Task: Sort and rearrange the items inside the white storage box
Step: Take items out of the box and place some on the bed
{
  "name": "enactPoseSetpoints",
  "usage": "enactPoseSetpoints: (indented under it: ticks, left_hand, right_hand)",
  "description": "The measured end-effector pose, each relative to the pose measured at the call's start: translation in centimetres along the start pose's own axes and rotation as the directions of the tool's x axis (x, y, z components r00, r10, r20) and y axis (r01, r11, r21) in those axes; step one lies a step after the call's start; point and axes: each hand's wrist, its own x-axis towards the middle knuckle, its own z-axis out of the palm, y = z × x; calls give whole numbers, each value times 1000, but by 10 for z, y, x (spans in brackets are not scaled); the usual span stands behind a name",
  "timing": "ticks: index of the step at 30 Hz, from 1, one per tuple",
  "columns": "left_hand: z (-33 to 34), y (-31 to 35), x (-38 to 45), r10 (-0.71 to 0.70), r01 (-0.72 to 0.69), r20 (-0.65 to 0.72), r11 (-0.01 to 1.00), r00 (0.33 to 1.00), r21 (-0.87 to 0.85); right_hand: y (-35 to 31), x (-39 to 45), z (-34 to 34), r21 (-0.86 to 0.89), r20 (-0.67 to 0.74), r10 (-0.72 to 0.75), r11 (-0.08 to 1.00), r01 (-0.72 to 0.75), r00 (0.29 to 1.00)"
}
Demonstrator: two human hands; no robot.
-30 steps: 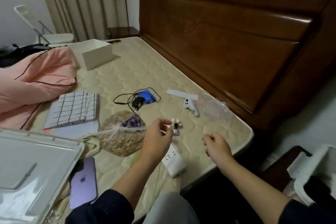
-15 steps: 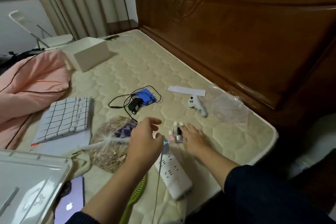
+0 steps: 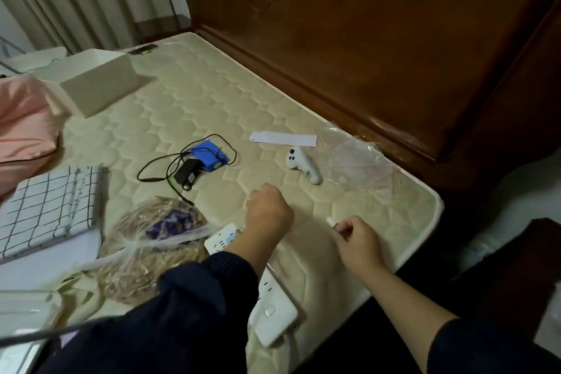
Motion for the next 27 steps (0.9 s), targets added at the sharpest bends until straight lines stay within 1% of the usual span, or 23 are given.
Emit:
enactPoseSetpoints:
  ticks: [3, 6, 9, 12, 16, 18, 20, 21, 23, 25, 27]
  left_hand:
    - [20, -3, 23, -111, 110, 4, 989, 994, 96]
    - [37, -7, 41, -173, 174, -24, 970, 985, 171]
    - [51, -9, 54, -195, 211, -90, 950, 977, 230]
    - [57, -9, 62, -207, 229, -112, 941, 972, 250]
    - [53, -14, 64, -183, 215, -152, 948, 971, 234]
    - [47, -16, 56, -117, 157, -195, 966, 974, 206]
    - [39, -15, 42, 9, 24, -223, 989, 975, 145]
    - [33, -13, 33, 71, -58, -214, 996, 974, 70]
    - [21, -7, 12, 196, -219, -183, 969, 963, -112]
    - [5, 2, -9, 312, -342, -182, 925, 932, -165]
    - [-11, 12, -33, 371, -404, -188, 894, 910, -195]
  right_hand:
    - [11, -2, 3, 74, 20, 6, 997, -8, 1000]
    - [20, -1, 8, 129, 44, 16, 991, -22, 999]
    - [23, 1, 7, 138, 65, 7, 990, -16, 998]
    - [22, 0, 5, 122, 72, 2, 993, -11, 997]
    - [20, -2, 5, 157, 61, 11, 987, -21, 998]
    - [16, -3, 4, 160, 72, 13, 987, -25, 997]
    - [11, -2, 2, 124, 99, 23, 992, -35, 995]
    - [7, -1, 1, 125, 121, 50, 990, -65, 991]
    - [-7, -1, -5, 158, 152, 130, 975, -154, 980]
    - [-27, -5, -15, 208, 128, 179, 957, -202, 976]
    - [-50, -13, -31, 260, 62, 196, 944, -205, 979]
